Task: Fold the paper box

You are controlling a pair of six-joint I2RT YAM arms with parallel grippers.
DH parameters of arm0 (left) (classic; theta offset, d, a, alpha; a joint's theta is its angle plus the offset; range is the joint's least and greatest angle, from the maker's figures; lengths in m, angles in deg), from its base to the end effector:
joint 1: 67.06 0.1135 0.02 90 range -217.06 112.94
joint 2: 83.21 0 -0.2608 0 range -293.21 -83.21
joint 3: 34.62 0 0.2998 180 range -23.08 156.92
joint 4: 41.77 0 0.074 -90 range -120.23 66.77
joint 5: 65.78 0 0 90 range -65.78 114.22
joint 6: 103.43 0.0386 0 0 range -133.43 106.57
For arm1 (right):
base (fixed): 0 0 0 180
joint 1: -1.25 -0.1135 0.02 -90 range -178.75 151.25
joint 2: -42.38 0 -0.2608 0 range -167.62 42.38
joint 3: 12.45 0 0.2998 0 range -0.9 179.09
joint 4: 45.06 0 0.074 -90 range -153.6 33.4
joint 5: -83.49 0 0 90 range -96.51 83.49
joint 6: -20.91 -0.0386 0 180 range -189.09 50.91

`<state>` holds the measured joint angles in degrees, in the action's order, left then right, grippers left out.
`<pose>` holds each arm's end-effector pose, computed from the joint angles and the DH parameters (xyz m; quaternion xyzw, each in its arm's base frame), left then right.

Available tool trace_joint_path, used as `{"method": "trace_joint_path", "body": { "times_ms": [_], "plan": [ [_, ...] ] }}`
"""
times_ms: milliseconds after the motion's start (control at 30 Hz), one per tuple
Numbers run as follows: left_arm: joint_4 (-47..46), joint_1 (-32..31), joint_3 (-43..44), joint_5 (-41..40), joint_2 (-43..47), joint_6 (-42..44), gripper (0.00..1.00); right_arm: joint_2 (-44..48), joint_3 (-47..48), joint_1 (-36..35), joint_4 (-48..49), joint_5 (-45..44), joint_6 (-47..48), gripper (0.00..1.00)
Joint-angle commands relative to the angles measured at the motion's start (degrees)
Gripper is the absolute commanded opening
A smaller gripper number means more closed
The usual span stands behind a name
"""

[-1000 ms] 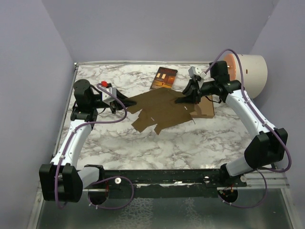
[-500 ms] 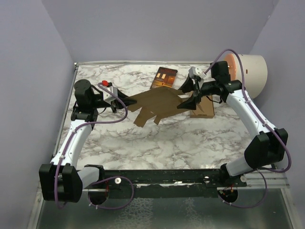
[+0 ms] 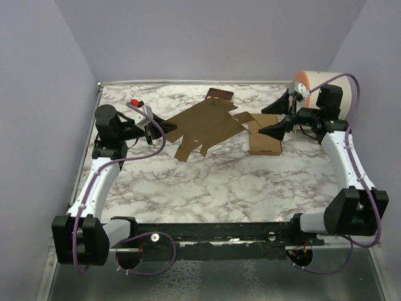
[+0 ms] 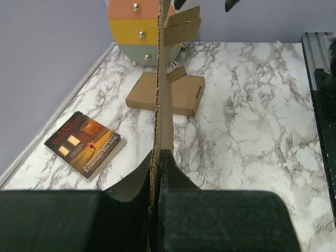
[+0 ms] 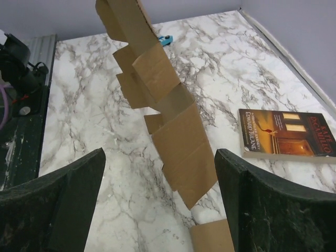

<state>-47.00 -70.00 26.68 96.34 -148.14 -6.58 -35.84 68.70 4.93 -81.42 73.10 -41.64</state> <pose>0.2922 -0.0518 0.3331 0.4685 0.5255 -0.3904 0.5932 0.3355 0.0165 0.3395 -0.4362 0.5995 0.4454 0.5019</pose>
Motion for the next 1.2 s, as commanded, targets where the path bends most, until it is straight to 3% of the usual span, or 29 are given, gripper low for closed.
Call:
{"method": "trace_joint_path", "body": {
  "times_ms": [0, 233, 367, 533, 700, 767, 1000, 1167],
  "plan": [
    [-8.38, 1.01, -0.83, -2.56, -0.01, -11.57, 0.0, 3.21, -5.73, 2.34, 16.04, 4.3, -13.08, 0.86],
    [-23.83, 2.76, -2.62, -5.06, -3.34, -37.88, 0.0, 5.5, -13.0, 5.53, 28.85, 2.48, -24.77, 0.86],
    [-34.11, 2.76, -4.59, -6.63, -3.27, -50.32, 0.0, 6.15, -19.15, 7.3, 43.93, 0.0, -39.76, 0.86],
    [-36.22, 2.7, -5.45, -11.31, 0.26, -53.46, 0.0, 5.8, -29.43, 7.39, 66.88, -5.75, -57.44, 0.9],
    [-36.24, 2.19, -5.91, -14.8, 2.76, -57.35, 0.0, 3.67, -33.71, 6.97, 77.62, -8.48, -66.01, 0.96],
    [-36.24, 1.75, -6.35, -16.41, 3.38, -59.57, 0.0, 3.18, -34.15, 6.04, 79.48, -9.89, -69.17, 1.0],
    [-37.51, -2.91, -7.92, -22.49, 5.84, -64.65, 0.0, 2.16, -36.68, 1.42, 87.95, -12.55, -79.55, 1.0],
    [-36.93, -6.42, -7.88, -24.94, 6.71, -64.56, 0.0, 2.15, -36.34, 0.58, 85.32, -14.46, -80.65, 1.0]
  ]
}}
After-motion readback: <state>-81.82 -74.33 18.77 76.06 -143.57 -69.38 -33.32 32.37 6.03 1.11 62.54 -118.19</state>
